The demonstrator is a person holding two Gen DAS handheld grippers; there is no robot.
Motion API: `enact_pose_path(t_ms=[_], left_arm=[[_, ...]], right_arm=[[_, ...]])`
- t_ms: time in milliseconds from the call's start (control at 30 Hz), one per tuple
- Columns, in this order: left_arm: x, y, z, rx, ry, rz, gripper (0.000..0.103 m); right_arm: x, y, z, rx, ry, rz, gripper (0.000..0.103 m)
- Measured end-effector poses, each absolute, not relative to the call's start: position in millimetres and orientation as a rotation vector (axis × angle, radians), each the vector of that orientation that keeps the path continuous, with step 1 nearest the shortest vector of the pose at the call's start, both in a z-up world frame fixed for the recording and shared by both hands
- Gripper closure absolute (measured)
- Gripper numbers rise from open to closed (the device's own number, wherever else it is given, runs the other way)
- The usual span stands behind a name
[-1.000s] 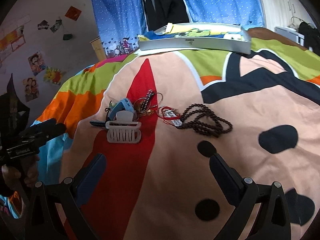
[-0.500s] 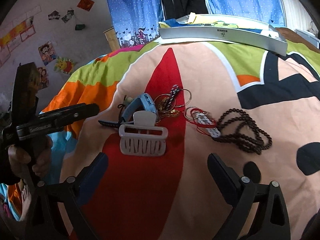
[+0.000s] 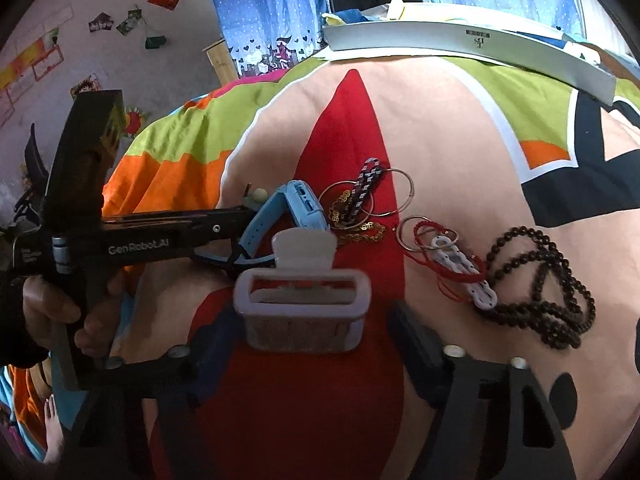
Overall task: Organize jewelry
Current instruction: 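Grasp the white hair claw clip with the right tool while the left grasps the yellow-bead charm, then carry the clip and charm into the white tray and open both tools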
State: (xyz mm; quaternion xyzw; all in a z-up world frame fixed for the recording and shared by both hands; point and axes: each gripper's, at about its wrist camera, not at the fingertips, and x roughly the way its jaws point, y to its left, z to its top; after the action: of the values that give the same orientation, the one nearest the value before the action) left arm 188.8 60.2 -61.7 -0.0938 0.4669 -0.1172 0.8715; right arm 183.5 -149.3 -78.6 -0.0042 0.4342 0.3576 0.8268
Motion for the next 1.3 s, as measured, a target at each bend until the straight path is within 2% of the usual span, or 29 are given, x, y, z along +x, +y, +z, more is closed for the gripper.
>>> enact_pose_path(t_ms=[133,167,1000,1300], left_arm=[[182.5,56.9,-57.0,-0.187,0.967,-0.223,0.091],[181.5,55.1,-55.4,-0.193,0.963,-0.216,0.091],[161.0,50.3,-1.4,-0.19,0.835,-0.168,0.092],[206.8,44.5,40.7,-0.208,0.743,-0.183,0.092]], right_arm=[[184.2,-149.5,-79.8,0.003,0.922,0.761,0.048],[184.3,-150.6,-79.2,0.006,0.918,0.762,0.053],[168.3,-168.9,-54.0,0.026,0.808,0.766,0.056],[192.4,-184.5,-25.6,0.047,0.745,0.731,0.056]])
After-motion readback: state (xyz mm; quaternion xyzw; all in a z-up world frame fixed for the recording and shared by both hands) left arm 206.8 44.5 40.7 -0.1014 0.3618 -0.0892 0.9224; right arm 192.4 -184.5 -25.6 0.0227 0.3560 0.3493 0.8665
